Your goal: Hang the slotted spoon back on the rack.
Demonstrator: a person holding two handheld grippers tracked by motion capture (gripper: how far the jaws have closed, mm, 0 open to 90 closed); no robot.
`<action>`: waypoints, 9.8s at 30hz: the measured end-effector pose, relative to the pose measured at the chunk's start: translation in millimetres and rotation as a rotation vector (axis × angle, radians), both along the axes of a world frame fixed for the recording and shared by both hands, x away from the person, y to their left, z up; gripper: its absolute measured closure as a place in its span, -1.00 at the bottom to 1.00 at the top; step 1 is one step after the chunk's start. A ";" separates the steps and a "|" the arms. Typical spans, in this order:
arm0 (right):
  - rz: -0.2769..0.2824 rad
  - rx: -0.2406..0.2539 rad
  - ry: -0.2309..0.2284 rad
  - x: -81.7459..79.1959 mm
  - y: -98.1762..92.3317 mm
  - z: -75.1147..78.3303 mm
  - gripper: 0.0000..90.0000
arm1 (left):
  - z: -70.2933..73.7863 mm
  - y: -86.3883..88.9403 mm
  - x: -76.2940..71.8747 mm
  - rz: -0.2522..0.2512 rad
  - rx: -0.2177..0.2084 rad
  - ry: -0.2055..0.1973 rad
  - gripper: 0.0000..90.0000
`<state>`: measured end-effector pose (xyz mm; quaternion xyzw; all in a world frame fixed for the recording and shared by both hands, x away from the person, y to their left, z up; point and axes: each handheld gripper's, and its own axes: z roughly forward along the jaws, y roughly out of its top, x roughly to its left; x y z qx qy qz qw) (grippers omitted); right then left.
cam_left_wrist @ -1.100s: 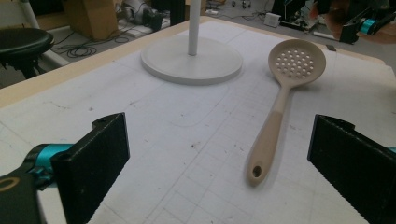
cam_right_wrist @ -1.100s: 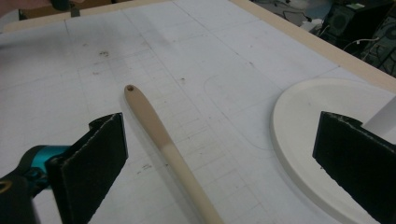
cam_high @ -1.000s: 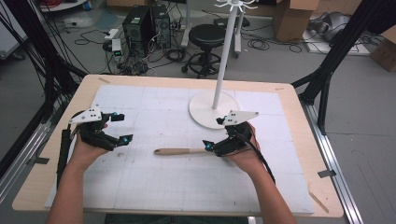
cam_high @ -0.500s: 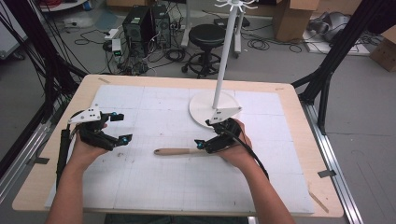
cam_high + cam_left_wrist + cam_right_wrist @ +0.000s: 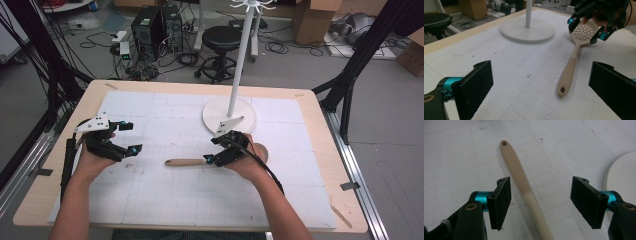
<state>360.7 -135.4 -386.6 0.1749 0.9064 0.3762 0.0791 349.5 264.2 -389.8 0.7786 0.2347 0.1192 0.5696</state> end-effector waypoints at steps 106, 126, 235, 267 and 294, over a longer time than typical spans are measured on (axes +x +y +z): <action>-0.063 0.233 -0.049 -12.8 -49.5 82.5 0.69 | 0.4 8.0 -1.0 0.015 -0.030 -0.002 -0.86; -0.149 0.264 -0.116 1.3 -89.4 139.1 0.69 | 1.9 8.7 -1.5 0.004 -0.045 -0.011 -0.86; -0.423 0.295 -0.108 81.1 -121.7 191.3 0.68 | 5.4 14.1 -3.5 0.001 -0.094 -0.019 -0.86; -0.404 0.300 -0.193 62.2 -115.5 185.7 -0.02 | 5.7 13.7 -3.6 -0.003 -0.094 -0.021 -0.86; -0.252 0.402 -0.254 3.7 -120.5 150.1 -0.29 | 6.0 11.3 -4.7 -0.029 -0.106 -0.023 -0.86</action>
